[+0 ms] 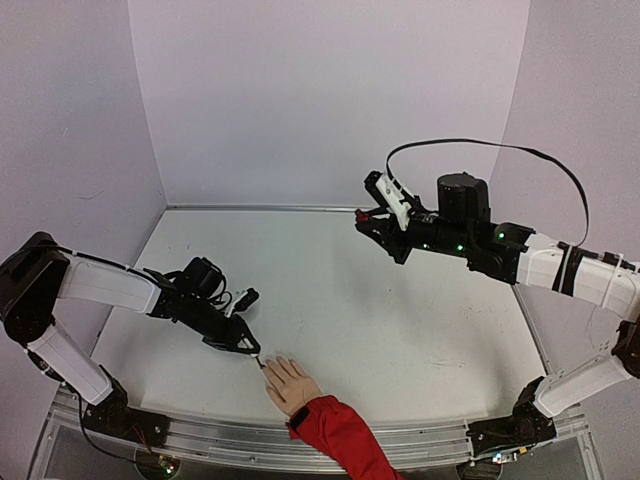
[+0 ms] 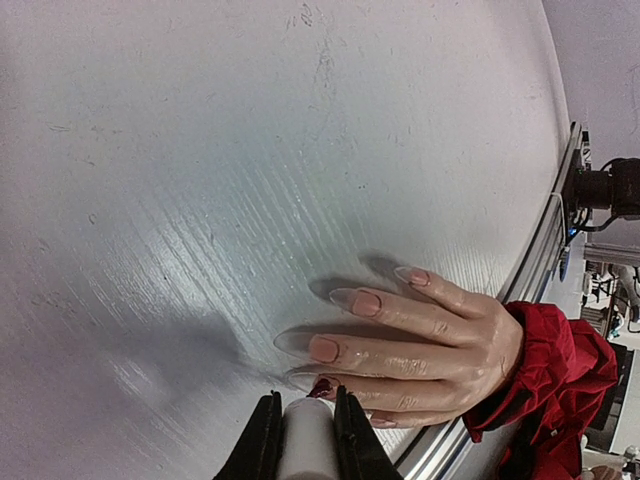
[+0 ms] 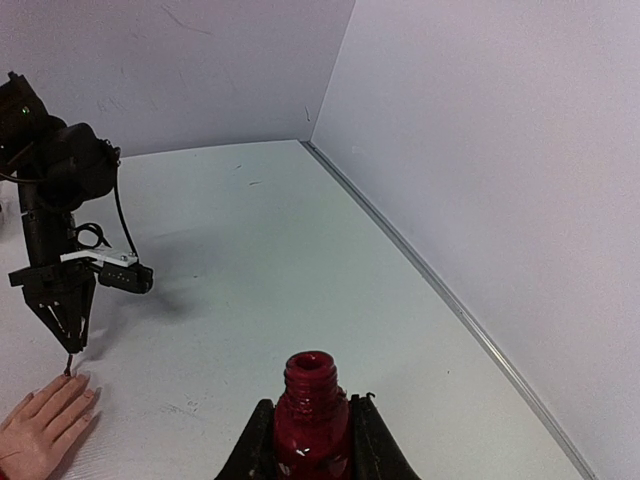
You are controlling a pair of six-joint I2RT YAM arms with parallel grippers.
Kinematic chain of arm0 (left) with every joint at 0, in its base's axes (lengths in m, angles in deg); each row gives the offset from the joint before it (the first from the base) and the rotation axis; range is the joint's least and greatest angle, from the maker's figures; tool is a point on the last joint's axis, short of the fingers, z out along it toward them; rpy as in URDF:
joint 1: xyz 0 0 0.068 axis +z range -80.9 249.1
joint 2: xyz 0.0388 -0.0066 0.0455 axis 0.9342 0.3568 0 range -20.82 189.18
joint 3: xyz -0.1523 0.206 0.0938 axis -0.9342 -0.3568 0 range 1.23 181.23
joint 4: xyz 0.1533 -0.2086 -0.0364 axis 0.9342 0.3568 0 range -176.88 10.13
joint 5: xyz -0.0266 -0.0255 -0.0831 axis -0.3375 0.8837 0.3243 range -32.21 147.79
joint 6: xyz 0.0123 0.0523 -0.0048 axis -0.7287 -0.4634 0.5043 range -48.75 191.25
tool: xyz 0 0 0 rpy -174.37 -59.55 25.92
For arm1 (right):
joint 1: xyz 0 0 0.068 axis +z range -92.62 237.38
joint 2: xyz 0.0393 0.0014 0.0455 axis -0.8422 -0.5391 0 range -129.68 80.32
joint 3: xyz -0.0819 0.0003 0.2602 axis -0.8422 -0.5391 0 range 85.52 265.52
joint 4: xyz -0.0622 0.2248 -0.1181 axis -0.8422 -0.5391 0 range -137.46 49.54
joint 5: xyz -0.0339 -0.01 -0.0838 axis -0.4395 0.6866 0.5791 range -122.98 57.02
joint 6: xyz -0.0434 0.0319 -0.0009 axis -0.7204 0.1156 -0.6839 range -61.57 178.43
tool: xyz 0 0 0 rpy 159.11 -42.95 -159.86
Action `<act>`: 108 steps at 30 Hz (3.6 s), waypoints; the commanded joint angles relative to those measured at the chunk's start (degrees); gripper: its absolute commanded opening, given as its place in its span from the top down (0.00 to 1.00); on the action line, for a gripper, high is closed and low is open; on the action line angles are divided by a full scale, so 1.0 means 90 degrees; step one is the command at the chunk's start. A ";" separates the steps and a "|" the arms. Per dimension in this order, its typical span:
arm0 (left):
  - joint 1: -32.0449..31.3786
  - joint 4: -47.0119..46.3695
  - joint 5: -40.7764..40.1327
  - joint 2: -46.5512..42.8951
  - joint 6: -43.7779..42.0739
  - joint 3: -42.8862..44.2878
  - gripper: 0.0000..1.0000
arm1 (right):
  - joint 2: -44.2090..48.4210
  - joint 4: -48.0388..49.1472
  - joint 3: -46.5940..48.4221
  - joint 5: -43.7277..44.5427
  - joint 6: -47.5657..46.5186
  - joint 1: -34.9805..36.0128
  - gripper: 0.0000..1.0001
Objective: Paint the nails
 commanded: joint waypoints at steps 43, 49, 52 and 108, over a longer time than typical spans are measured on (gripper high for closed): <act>0.0020 0.0031 -0.0349 -0.0336 0.0052 0.0298 1.00 | -0.0101 0.0276 0.0121 -0.0136 0.0009 -0.0073 1.00; 0.0016 0.0216 -0.0472 -0.0506 0.0040 0.0290 1.00 | -0.0093 0.0280 0.0112 -0.0151 0.0016 -0.0068 1.00; 0.0018 0.0269 -0.0438 -0.0635 0.0082 0.0269 1.00 | -0.0099 0.0280 0.0112 -0.0166 0.0019 -0.0073 1.00; 0.0018 -0.0062 0.0171 0.0066 0.0191 0.0483 1.00 | -0.0190 0.0271 0.0131 -0.0178 0.0009 -0.0080 1.00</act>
